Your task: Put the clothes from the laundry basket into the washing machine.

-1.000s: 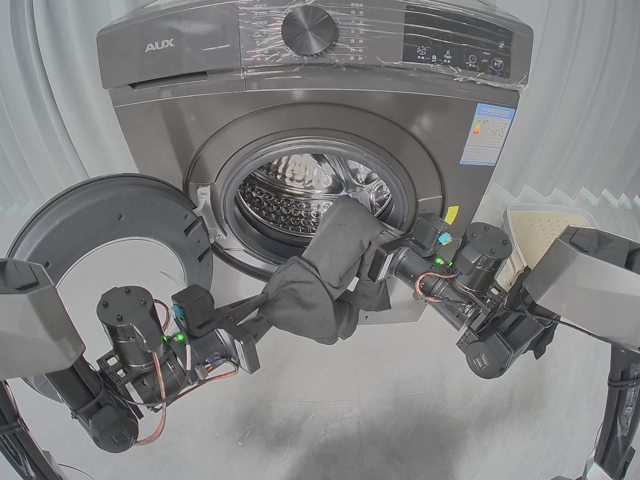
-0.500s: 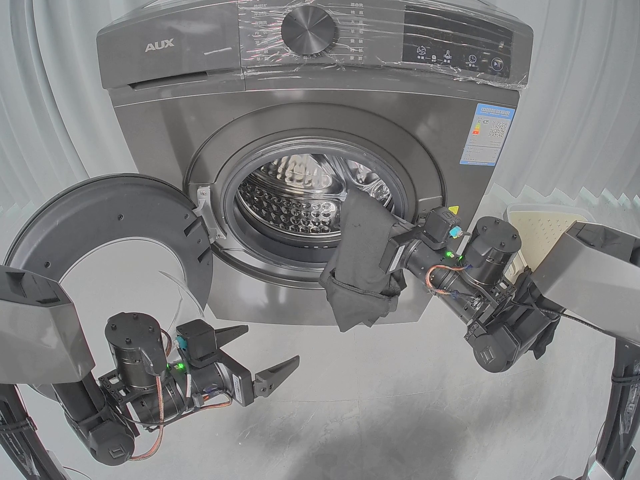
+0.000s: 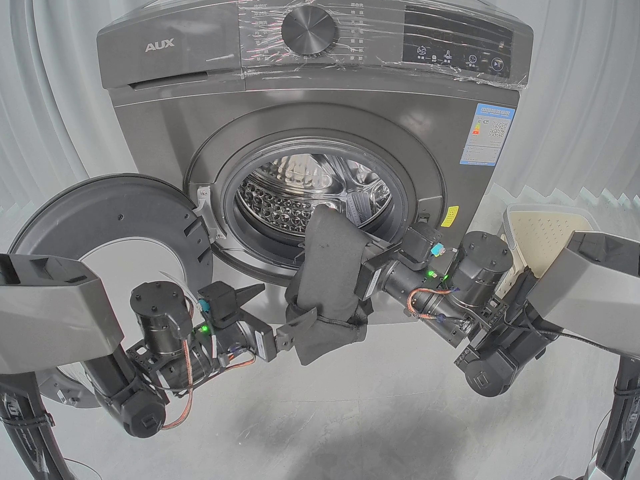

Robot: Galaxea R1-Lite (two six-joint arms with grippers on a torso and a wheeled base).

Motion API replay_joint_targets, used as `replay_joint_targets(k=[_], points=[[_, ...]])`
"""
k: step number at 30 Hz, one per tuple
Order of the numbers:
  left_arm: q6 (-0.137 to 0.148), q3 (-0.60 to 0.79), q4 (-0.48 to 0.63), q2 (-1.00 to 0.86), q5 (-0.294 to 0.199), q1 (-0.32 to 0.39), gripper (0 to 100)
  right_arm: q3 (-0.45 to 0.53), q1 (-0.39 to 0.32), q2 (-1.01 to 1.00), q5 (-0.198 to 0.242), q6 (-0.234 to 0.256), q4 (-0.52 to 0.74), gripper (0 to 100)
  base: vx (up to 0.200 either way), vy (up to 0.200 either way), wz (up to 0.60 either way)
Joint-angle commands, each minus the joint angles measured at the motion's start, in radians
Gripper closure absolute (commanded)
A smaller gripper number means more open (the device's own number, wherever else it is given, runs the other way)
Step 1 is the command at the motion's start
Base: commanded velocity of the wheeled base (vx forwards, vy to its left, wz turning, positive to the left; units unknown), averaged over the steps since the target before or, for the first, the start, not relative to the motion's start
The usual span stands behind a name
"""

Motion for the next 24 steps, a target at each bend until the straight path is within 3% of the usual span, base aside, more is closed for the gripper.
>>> replay_joint_targets(k=[1, 16, 24], points=[[-0.005, -0.111, 0.001, 0.087, 0.001, 0.016, 0, 0.023, 0.032, -0.001, 0.002, 0.0, -0.002, 100, 0.0, 0.0, 0.0], [-0.001, -0.203, 0.001, 0.188, -0.008, 0.014, 0, 0.047, 0.136, -0.01, -0.005, 0.003, 0.003, 100, 0.0, 0.0, 0.0], [-0.002, -0.27, 0.001, 0.24, 0.001, 0.031, 0, 0.081, 0.15, -0.027, -0.007, 0.003, -0.002, 100, 0.0, 0.0, 0.0]])
